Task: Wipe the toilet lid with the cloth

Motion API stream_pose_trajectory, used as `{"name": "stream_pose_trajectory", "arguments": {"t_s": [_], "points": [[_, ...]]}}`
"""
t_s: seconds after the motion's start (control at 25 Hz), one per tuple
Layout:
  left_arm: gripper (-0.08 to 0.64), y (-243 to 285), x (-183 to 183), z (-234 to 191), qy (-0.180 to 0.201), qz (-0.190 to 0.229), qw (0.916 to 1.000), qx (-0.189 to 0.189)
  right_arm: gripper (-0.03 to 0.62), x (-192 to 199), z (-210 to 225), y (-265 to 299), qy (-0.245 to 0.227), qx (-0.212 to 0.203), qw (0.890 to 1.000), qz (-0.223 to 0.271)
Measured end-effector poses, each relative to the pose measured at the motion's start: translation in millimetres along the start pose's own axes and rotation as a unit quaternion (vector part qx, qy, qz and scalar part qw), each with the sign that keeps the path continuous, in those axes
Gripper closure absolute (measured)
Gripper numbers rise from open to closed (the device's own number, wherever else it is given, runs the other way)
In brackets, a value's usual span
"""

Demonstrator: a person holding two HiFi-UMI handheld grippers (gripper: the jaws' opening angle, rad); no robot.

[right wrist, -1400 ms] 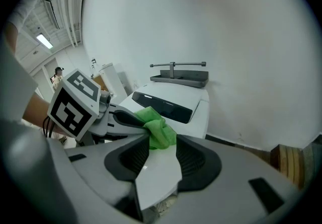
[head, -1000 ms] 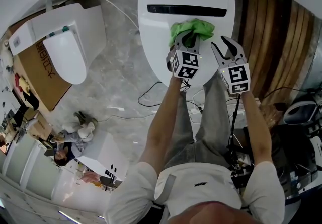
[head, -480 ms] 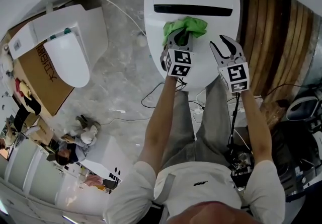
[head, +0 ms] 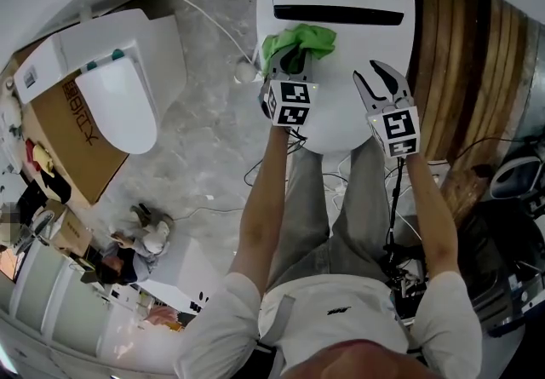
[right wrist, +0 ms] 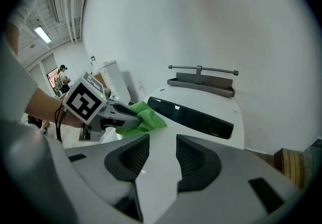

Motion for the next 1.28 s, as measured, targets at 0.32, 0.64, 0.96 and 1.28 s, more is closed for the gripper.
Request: {"name": "stream_pose_trajectory", "arguments": {"t_s": [0.32, 0.64, 0.96, 1.28], "points": [[0.492, -18.4, 10.4, -27.5, 0.0, 0.008, 0.9999, -0.01, 0.416, 3.8, -22.7, 0.9, -0.008, 0.015, 1.0, -0.005], [0.492, -34.5, 20.7, -45.2, -0.011, 0.012, 0.9993, -0.034, 0.417, 5.1, -32.5, -7.3, -0.023, 0.011, 1.0, -0.01], [0.492, -48.7, 35.4, -46.8, -0.027, 0.003, 0.9977, -0.063, 0.421, 13.5, -20.5, -16.6, -0.005, 0.022, 1.0, -0.003], [0.492, -61.6, 49.1, -31.6, -0.054, -0.012, 0.993, -0.104, 0.422, 25.9, -14.9, -27.4, 0.011, 0.001, 1.0, -0.004]]}}
Point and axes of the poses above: the fingertips, and each gripper's own axes: y forward along the fingers, z to its right, x out of its underside, the point moved 5 cm from there along -y, backward along the fingers, and after that the axes turned 15 degrees about z, right-handed, at the moved point
